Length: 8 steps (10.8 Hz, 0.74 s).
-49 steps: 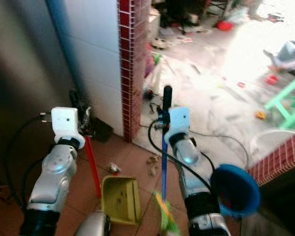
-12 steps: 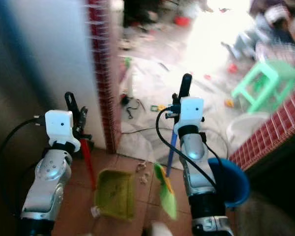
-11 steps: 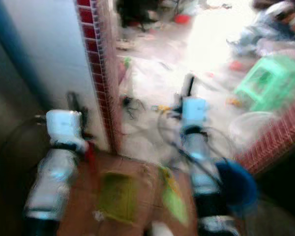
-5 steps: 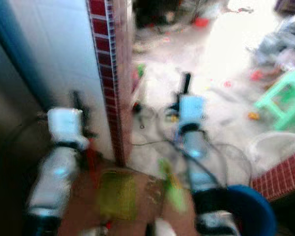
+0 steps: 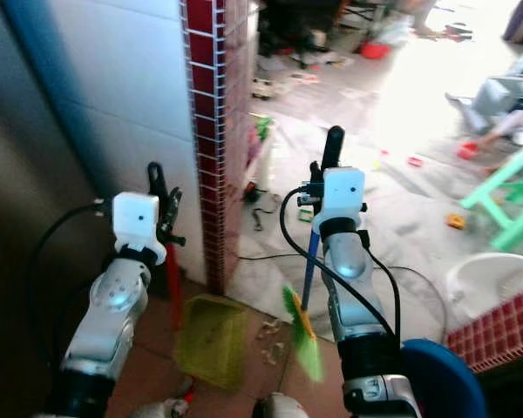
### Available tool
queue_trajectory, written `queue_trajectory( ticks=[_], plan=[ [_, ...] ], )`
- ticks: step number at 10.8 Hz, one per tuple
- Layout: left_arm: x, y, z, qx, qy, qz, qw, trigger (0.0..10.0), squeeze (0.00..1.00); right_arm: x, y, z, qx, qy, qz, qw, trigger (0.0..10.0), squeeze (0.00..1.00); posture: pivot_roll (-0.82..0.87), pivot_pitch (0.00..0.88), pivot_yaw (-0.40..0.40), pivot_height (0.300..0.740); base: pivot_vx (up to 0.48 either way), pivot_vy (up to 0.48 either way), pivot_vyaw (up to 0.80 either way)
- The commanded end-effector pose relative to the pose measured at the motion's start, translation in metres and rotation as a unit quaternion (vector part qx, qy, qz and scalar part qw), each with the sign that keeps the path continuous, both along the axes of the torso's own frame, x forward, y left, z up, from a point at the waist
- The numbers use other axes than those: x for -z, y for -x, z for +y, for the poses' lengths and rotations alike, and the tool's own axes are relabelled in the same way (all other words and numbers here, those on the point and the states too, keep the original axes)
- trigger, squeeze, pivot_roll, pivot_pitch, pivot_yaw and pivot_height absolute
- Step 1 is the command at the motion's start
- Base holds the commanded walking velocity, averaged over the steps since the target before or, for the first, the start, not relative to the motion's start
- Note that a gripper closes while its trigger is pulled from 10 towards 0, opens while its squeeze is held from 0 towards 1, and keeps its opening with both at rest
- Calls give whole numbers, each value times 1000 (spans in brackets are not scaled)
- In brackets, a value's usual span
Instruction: Sweep floor
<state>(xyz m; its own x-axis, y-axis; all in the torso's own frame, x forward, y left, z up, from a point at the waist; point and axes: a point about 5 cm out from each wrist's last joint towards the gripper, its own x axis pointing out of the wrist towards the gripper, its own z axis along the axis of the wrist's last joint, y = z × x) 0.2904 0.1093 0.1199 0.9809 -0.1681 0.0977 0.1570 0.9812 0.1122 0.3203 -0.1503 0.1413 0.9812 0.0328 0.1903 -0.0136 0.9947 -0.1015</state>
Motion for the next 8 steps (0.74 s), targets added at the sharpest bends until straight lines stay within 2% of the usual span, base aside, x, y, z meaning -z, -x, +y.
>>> queue_trajectory(
  ticks=[1, 6, 8],
  plan=[
    [-15, -6, -9, 15, 11, -40, 999, 10000, 0, -11, -4, -6, 11, 10, -20, 1000, 10000, 0, -30, 9, -60, 740, 0, 0, 0],
    [-5, -14, -23, 21, -4, -50, 998, 10000, 0, -16, -7, 1, -7, 12, -20, 1000, 10000, 0, -48, 68, -64, 740, 0, 0, 0],
    [10, -17, -38, 41, -2, -23, 999, 10000, 0, -21, -13, -2, -7, 16, -23, 1000, 10000, 0, -57, 87, -65, 740, 0, 0, 0]
  ],
)
